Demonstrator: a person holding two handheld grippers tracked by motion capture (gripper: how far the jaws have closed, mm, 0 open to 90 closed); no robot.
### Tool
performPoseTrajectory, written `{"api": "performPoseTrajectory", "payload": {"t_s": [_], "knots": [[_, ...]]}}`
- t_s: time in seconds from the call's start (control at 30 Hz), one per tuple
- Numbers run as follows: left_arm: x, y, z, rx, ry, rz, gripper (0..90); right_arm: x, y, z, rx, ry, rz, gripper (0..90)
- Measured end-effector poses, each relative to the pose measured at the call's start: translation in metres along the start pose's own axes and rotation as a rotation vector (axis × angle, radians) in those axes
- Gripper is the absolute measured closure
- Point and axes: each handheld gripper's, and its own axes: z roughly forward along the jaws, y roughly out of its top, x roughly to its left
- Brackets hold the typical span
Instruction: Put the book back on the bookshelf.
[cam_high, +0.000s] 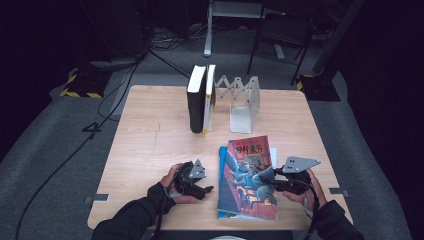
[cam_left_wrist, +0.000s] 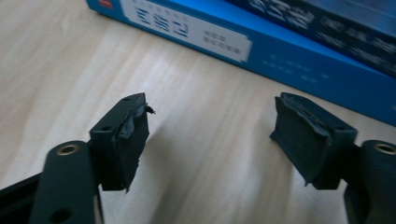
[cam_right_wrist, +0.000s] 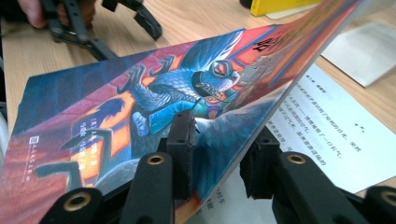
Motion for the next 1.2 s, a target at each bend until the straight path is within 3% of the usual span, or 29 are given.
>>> {"api": "performPoseTrajectory", "payload": {"t_s": [0.2,0.33,0.47,0.57,0.63,0.73,0.9,1.0,1.13,1.17,1.2], "knots": [[0.006,0.005,0.005,0.001,0.017,0.01,27.9,-0.001,0.006,0.009,-0.005,0.019,-0.02,70.1],[0.015,0.009,0.009,-0.012,0.031,-0.021,32.6,-0.002,0.009,0.011,-0.011,0.034,-0.032,70.0],[0.019,0.013,0.012,-0.016,0.036,-0.007,34.4,-0.005,0.011,0.011,-0.012,0.051,-0.035,70.1],[0.028,0.018,0.016,-0.039,0.031,-0.039,35.1,-0.005,0.011,0.014,-0.014,0.05,-0.043,70.7],[0.033,0.021,0.019,-0.035,0.054,-0.038,34.9,-0.004,0.012,0.015,-0.014,0.046,-0.064,71.0],[0.041,0.024,0.024,-0.042,0.073,-0.07,34.9,-0.004,0.012,0.017,-0.019,0.045,-0.076,71.3],[0.052,0.027,0.03,-0.042,0.072,-0.114,32.9,-0.004,0.011,0.016,-0.027,0.043,-0.083,71.3],[0.055,0.028,0.032,-0.047,0.07,-0.093,32.8,-0.004,0.01,0.017,-0.031,0.046,-0.081,71.3],[0.058,0.03,0.033,-0.033,0.05,-0.099,32.9,-0.004,0.01,0.016,-0.036,0.045,-0.085,71.3],[0.059,0.03,0.033,-0.043,0.042,-0.099,33.9,-0.004,0.01,0.016,-0.036,0.041,-0.093,71.2],[0.06,0.031,0.032,-0.056,0.034,-0.097,42.1,-0.003,0.011,0.016,-0.04,0.041,-0.102,71.2]]}}
